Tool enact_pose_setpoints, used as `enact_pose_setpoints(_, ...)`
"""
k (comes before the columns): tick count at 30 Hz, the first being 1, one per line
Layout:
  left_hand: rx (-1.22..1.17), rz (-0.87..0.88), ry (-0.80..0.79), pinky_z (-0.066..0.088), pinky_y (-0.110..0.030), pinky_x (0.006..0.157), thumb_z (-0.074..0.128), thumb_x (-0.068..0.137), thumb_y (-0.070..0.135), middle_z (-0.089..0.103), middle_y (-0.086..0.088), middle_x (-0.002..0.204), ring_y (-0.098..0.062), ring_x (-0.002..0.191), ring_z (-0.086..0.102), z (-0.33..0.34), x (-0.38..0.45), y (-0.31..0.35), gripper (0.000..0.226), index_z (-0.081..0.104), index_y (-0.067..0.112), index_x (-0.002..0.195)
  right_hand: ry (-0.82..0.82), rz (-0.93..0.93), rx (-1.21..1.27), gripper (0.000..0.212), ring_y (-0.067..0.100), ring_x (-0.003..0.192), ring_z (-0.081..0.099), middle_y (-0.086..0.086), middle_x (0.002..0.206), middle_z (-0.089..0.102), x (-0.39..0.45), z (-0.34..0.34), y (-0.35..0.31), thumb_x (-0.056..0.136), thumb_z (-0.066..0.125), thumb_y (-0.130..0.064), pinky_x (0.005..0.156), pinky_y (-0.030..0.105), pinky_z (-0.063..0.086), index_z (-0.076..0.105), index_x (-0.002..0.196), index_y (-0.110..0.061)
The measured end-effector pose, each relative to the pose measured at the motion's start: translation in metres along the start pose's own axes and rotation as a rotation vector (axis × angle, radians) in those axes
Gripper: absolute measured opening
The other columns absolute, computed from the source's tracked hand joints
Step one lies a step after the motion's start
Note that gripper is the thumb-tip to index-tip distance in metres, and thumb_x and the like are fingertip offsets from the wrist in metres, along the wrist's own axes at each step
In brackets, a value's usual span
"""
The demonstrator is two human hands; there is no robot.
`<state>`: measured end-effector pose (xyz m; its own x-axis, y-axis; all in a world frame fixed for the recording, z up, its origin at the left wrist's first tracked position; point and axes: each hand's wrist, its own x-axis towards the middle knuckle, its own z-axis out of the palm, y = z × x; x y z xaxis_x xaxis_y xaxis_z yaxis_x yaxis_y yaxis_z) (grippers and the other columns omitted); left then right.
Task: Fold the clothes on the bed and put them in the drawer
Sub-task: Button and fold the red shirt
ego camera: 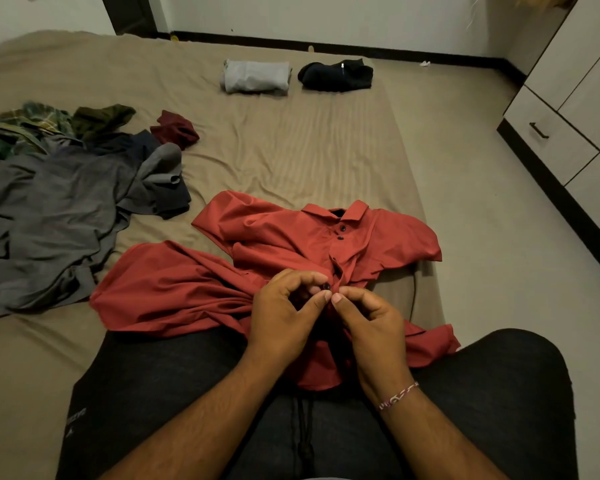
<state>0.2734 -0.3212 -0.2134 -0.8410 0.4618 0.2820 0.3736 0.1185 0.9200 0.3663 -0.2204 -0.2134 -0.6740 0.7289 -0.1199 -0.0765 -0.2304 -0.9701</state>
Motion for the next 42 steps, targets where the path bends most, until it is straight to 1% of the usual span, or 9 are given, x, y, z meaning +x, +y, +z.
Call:
enact_pose_setpoints(4, 0.030, 0.038, 0.001, 0.053, -0.022, 0.086, 0.083, 0.082, 0.008, 0.072, 0.013, 0.094, -0.010, 0.093, 0.069, 0.000, 0.000, -0.003, 0.022, 0.079, 0.018, 0.102, 0.001, 0.004, -0.003, 0.009, 0.030, 0.094, 0.076, 0.016, 0.095, 0.079, 0.001, -0.001, 0.000, 0.091, 0.070, 0.005, 0.084, 0.036, 0.062, 0.076, 0.096, 0.001)
enact_pose_setpoints(8, 0.034, 0.074, 0.000, 0.054, -0.022, 0.088, 0.079, 0.085, 0.011, 0.073, 0.012, 0.100, -0.010, 0.097, 0.070, 0.002, -0.001, -0.003, 0.022, 0.081, 0.019, 0.106, 0.009, 0.011, -0.036, 0.024, 0.009, 0.074, 0.067, 0.007, 0.082, 0.076, 0.004, -0.001, 0.000, 0.092, 0.064, 0.007, 0.074, 0.028, 0.054, 0.080, 0.088, -0.010)
enact_pose_setpoints(12, -0.004, 0.054, -0.007, 0.053, -0.022, 0.086, 0.071, 0.090, 0.016, 0.071, 0.010, 0.098, -0.010, 0.095, 0.069, 0.003, -0.001, -0.003, 0.022, 0.081, 0.019, 0.109, 0.005, 0.044, -0.007, 0.036, 0.019, 0.079, 0.065, 0.014, 0.085, 0.076, 0.008, -0.002, 0.003, 0.090, 0.058, 0.010, 0.080, 0.037, 0.053, 0.082, 0.082, -0.015)
enact_pose_setpoints(17, -0.012, 0.049, -0.015, 0.054, -0.021, 0.089, 0.074, 0.089, 0.011, 0.074, 0.009, 0.099, -0.010, 0.097, 0.071, 0.002, 0.000, -0.004, 0.019, 0.082, 0.017, 0.106, -0.028, 0.074, 0.030, 0.022, 0.023, 0.078, 0.059, 0.011, 0.081, 0.071, 0.009, -0.003, 0.010, 0.090, 0.068, 0.003, 0.083, 0.045, 0.049, 0.079, 0.085, -0.016)
enact_pose_setpoints(23, -0.108, -0.076, -0.022, 0.053, -0.015, 0.080, 0.082, 0.084, 0.001, 0.079, 0.007, 0.091, -0.008, 0.086, 0.073, 0.000, 0.003, -0.002, 0.019, 0.080, 0.016, 0.096, -0.051, 0.086, 0.092, 0.017, 0.039, 0.092, 0.069, 0.028, 0.099, 0.074, 0.009, -0.003, 0.005, 0.092, 0.070, 0.001, 0.095, 0.058, 0.053, 0.078, 0.088, -0.014)
enact_pose_setpoints(32, -0.082, -0.037, -0.066, 0.053, -0.018, 0.088, 0.078, 0.088, 0.003, 0.078, 0.007, 0.096, -0.005, 0.095, 0.072, -0.002, 0.006, -0.006, 0.016, 0.082, 0.015, 0.098, -0.056, 0.035, 0.041, 0.017, 0.028, 0.086, 0.067, 0.018, 0.091, 0.076, 0.013, -0.004, 0.006, 0.089, 0.074, 0.000, 0.090, 0.050, 0.053, 0.079, 0.086, -0.016)
enact_pose_setpoints(35, -0.126, -0.099, -0.059, 0.055, -0.019, 0.081, 0.080, 0.086, 0.003, 0.078, 0.004, 0.090, -0.010, 0.086, 0.073, -0.002, 0.006, -0.006, 0.014, 0.080, 0.015, 0.093, -0.061, 0.013, 0.016, 0.013, 0.035, 0.090, 0.068, 0.023, 0.098, 0.075, 0.015, -0.004, 0.009, 0.088, 0.076, -0.001, 0.095, 0.058, 0.053, 0.078, 0.089, -0.014)
enact_pose_setpoints(37, -0.153, -0.135, -0.051, 0.056, -0.027, 0.074, 0.082, 0.085, 0.005, 0.078, 0.001, 0.085, -0.014, 0.077, 0.070, -0.002, 0.006, -0.006, 0.014, 0.078, 0.018, 0.088, -0.071, 0.002, 0.004, 0.010, 0.039, 0.094, 0.068, 0.025, 0.100, 0.074, 0.016, -0.005, 0.009, 0.088, 0.076, -0.002, 0.097, 0.062, 0.052, 0.077, 0.091, -0.011)
enact_pose_setpoints(42, -0.160, -0.150, -0.063, 0.056, -0.026, 0.074, 0.079, 0.087, 0.004, 0.078, 0.001, 0.084, -0.011, 0.078, 0.070, -0.002, 0.005, -0.005, 0.014, 0.079, 0.018, 0.087, -0.070, -0.008, -0.007, 0.008, 0.044, 0.097, 0.070, 0.023, 0.099, 0.075, 0.019, -0.005, 0.010, 0.087, 0.077, -0.002, 0.096, 0.057, 0.054, 0.076, 0.093, -0.006)
